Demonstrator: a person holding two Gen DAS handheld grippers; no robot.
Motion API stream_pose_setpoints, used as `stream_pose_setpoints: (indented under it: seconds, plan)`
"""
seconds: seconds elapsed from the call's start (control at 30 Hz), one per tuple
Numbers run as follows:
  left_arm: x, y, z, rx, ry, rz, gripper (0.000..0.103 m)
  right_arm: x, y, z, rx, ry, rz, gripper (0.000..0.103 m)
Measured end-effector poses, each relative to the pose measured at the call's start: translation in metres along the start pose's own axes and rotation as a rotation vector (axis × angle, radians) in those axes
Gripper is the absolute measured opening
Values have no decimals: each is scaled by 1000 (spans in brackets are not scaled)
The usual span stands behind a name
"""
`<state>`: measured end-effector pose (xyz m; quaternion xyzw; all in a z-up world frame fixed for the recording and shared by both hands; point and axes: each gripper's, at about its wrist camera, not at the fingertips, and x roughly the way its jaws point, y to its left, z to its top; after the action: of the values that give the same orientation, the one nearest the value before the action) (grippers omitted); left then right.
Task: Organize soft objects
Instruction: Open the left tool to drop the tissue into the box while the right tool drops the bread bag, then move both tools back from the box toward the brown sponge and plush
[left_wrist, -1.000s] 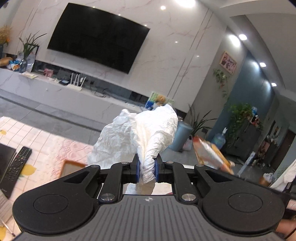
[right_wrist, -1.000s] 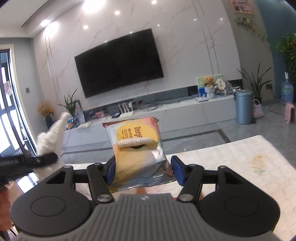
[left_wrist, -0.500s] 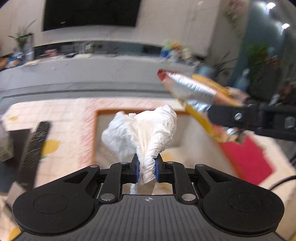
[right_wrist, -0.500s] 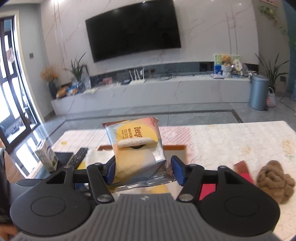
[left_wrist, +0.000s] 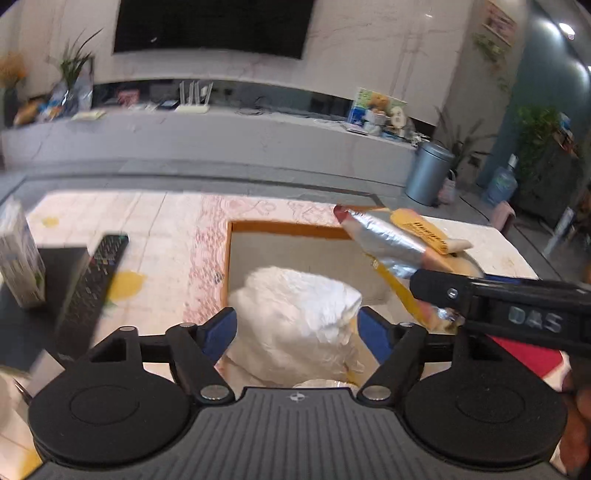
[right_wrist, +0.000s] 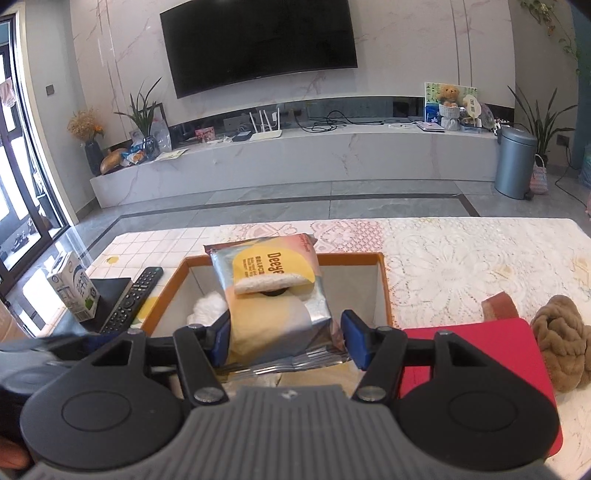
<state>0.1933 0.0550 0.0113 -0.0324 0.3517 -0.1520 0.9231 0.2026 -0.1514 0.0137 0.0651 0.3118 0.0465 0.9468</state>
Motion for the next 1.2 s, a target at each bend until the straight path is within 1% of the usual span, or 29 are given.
stream_pose_setpoints:
  seconds: [0.03,0.13,0.2,0.3,0.37,0.43,0.5,0.6,0.67,0.73,0.77,0.8,0.83,0.9,1.03,1.2]
  plan:
    - [-8,1,2,11,-2,24,88,0,-1,0,2,-1,1,60]
    - [-29,8,6,9,-55,110,88,2,1,0,3,2,-2,60]
    - [-42,15,7,9,-80,145,88,5,5,-3,12,9,5,60]
    - [-53,26,10,4,-93,192,88,7,17,-4,6,16,42,60]
    - [-54,32,11,-2,-93,222,88,8,27,-4,-10,23,76,60]
    - [-54,37,12,-13,-114,248,88,11,34,-6,-1,25,98,60]
    - [-55,41,14,-24,-123,244,88,18,40,-9,-9,50,97,60]
    - [-57,44,14,-28,-132,216,88,29,50,-15,-28,60,66,60]
    - [-56,45,14,-28,-147,219,88,37,54,-20,-31,66,34,60]
    - [-52,47,14,-35,-155,235,88,45,57,-24,-52,88,2,70]
    - [-48,47,13,-35,-145,244,88,47,59,-27,-80,96,1,73]
    - [-45,48,13,-30,-131,250,88,46,61,-29,-101,97,2,81]
    - [-42,49,12,-25,-122,258,88,44,61,-31,-113,88,-3,86]
    - [-38,49,10,-12,-112,278,88,38,59,-31,-108,75,-25,90]
    - [-39,49,10,-20,-113,288,87,34,51,-30,-59,93,-10,90]
    - [-44,47,11,-19,-129,285,87,30,54,-30,-70,97,2,90]
